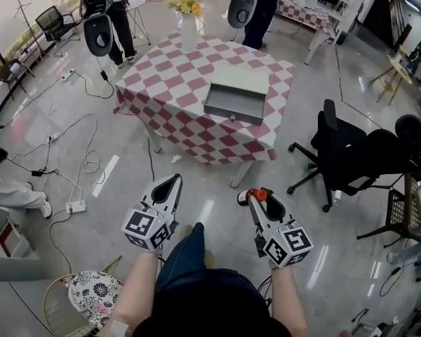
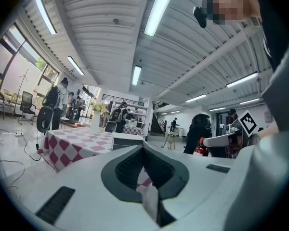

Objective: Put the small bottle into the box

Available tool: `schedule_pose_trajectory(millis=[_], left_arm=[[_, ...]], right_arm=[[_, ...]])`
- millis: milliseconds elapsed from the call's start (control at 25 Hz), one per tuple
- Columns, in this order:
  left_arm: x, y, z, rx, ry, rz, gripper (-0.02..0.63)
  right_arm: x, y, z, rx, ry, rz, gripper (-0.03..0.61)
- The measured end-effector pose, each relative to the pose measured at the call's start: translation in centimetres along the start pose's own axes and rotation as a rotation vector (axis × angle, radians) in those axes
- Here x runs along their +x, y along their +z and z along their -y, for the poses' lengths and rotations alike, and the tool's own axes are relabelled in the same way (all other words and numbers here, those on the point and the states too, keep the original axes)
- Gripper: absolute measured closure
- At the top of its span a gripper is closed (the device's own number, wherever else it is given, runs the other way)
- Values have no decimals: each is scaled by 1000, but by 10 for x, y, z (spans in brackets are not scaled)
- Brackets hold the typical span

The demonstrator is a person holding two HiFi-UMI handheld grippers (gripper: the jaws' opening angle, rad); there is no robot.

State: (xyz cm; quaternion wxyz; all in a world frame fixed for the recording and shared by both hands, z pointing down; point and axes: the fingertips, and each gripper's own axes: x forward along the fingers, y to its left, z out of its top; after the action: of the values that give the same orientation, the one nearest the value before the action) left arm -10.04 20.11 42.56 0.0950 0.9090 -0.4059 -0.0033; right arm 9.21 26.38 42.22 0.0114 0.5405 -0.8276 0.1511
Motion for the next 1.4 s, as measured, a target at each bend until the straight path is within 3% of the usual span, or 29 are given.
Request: schedule_pose_trajectory(millis=[600,1400], left_arm=[[84,5,-30,-5,-59,-21,614],[209,24,-139,-33,-95,-48,614]], right_arm=[[61,21,47,17,-27,-7,428],[214,60,94,27,-24,-32,428]])
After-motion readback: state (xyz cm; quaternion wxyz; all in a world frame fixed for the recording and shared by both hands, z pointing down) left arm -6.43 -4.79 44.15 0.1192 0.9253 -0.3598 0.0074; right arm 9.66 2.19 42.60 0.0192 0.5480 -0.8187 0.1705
